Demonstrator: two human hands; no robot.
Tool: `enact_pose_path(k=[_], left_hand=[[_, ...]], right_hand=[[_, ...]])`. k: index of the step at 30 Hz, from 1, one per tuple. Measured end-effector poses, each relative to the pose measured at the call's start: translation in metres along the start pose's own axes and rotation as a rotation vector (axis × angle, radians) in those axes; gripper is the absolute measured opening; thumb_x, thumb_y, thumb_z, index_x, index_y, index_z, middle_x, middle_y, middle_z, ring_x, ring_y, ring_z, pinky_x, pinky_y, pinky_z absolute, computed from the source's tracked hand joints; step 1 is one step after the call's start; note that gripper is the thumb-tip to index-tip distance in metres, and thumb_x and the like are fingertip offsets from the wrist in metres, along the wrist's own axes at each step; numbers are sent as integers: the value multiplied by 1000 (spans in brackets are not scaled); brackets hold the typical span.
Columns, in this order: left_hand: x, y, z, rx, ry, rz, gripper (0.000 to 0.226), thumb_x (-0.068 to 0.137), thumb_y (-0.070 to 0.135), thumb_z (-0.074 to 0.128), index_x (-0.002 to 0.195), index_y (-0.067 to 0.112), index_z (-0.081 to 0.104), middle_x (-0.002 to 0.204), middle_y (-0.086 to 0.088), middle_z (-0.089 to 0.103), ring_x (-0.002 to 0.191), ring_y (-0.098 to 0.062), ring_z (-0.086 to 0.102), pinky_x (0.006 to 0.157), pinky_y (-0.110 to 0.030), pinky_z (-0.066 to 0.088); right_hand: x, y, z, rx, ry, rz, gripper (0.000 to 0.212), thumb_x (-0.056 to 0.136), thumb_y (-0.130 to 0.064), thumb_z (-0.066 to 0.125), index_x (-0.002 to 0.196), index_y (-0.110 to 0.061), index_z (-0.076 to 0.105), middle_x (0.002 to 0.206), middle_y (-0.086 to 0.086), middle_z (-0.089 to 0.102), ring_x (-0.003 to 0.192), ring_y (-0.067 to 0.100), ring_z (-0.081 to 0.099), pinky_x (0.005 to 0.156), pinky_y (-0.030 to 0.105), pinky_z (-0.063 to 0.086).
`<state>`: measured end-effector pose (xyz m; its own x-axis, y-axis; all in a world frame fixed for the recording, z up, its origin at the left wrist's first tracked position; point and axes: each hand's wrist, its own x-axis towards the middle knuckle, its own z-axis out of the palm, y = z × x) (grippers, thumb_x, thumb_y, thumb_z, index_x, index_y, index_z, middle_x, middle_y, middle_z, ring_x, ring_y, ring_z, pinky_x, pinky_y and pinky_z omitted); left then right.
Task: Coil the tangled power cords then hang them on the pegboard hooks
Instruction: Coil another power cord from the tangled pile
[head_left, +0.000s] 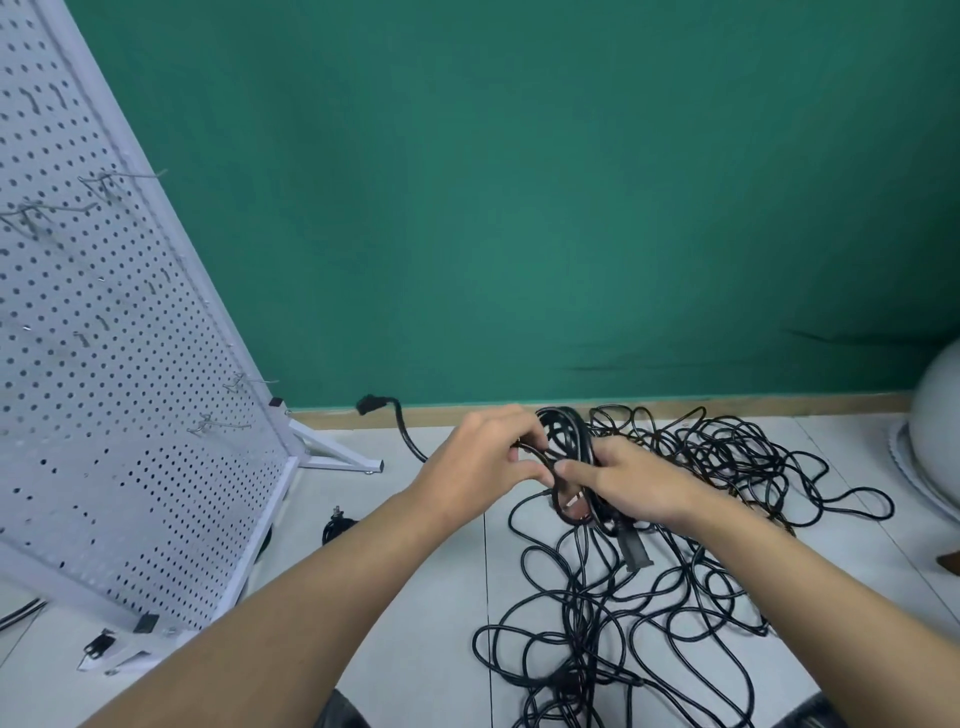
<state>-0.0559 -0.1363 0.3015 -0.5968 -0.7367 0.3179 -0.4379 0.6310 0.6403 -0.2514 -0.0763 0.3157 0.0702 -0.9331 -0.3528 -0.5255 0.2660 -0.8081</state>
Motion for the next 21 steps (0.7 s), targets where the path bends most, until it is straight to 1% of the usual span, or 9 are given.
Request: enact_pose_path(k=[1,3,6,8,10,13,17,19,21], left_hand=[[-1,0,0,6,-6,13,33,74,29,91,91,16,67,88,10,62,70,-10,53,68,-27,47],[-1,-1,-1,-10,22,27,38,71,32,93,90,17,63,88,9,60,71,-12,54,65,-24,46],[-2,1,-9,-65,78,9,44,67,35,96,86,17,60,86,7,59,70,-13,52,63,-20,45],[-2,2,-11,-78,79,-7,48,64,36,98,83,16,59,82,6,58,68,-11,49,62,-20,45],[-3,3,-10,-92,80,-49,49,61,35,99,81,15,60,75,10,56,67,-8,46,61,-15,41],[-1,3,-11,-152,75,-131,37,67,28,97,79,16,64,66,14,55,61,-5,44,60,-14,37],[-2,2,-15,-179,48,-108,17,80,19,89,80,16,72,74,12,67,66,-2,57,66,-12,40],[-3,4,-13,-115,43,-57,14,80,20,89,80,18,75,80,9,67,74,-6,60,69,-14,42],[-4,6,-11,-88,39,-31,14,78,21,89,79,18,76,82,7,63,76,-9,60,69,-15,42]], right_hand=[[-1,-1,1,-20,-30,11,29,103,-33,58,97,-7,68,90,2,80,84,20,75,98,54,55],[-5,-4,2,98,-83,39,29,106,-32,55,101,-6,66,95,7,80,95,29,77,104,54,52],[-10,-9,-2,292,-171,52,32,108,-28,51,110,2,63,103,18,78,105,42,72,102,55,51],[-11,-8,-4,363,-228,70,30,108,-24,51,106,3,64,103,22,77,99,40,75,94,49,56],[-10,-6,-3,403,-247,79,29,108,-24,52,111,3,64,99,21,75,87,32,75,84,44,60],[-6,-3,-1,414,-210,59,29,107,-28,55,113,-1,63,88,14,67,75,24,67,82,44,60],[-4,0,-1,306,-203,33,37,106,-36,55,117,-1,60,88,10,65,78,21,64,82,45,59],[-5,1,2,233,-269,42,31,105,-36,56,111,-5,57,90,10,67,82,24,65,80,45,58],[-5,1,3,186,-336,57,26,106,-32,57,108,-6,54,89,9,66,80,22,65,72,38,59]])
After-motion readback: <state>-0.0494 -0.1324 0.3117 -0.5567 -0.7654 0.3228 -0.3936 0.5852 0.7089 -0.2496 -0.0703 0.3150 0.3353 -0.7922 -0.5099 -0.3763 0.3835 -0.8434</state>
